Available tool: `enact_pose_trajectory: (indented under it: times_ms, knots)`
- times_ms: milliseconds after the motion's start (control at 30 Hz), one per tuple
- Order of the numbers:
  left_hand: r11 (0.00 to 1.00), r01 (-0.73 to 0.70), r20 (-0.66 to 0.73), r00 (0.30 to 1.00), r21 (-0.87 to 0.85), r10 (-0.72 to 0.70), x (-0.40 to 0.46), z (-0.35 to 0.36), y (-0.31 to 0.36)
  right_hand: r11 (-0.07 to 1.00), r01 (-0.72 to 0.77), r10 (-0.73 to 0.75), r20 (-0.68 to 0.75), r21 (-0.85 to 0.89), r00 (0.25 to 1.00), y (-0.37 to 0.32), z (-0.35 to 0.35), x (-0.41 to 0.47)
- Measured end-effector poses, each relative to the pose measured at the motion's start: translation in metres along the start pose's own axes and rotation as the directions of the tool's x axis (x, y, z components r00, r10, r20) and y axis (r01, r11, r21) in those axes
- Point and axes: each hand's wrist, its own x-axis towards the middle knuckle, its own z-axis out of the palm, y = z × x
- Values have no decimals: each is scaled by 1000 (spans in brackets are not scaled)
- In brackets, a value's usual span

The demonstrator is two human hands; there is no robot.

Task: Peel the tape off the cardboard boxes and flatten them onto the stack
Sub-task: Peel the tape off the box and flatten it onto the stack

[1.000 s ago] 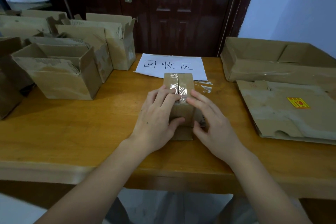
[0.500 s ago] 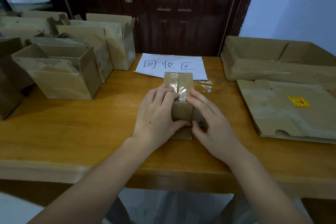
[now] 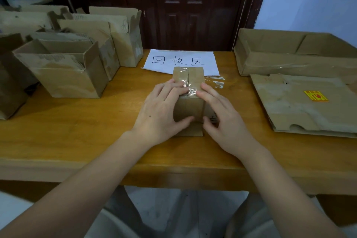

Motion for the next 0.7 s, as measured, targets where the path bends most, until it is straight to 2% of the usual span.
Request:
enact_pose_trajectory:
  times_ms: [100,233,367,533,700]
  knots:
    - [999,27,5,1000,25,-27,2,2,4,999,25,-26,-26,-42,999,0,0,1]
    - [1000,15,-18,1000,12,-14,3,3,2,959,193,-213,-81,-206,974,-3,-5,9]
    - [1000,4,-40,999,7,-3,1,3,-2,898,315,-331,-2,-306,944,-4,-12,18]
    - [1000,0,-27,1000,-7,0,1,5,-4,854,367,-340,139,-370,930,-7,-8,23]
    - [1000,-21,-23,1000,-23,21,0,9,-8,872,328,-326,69,-363,943,-9,3,22]
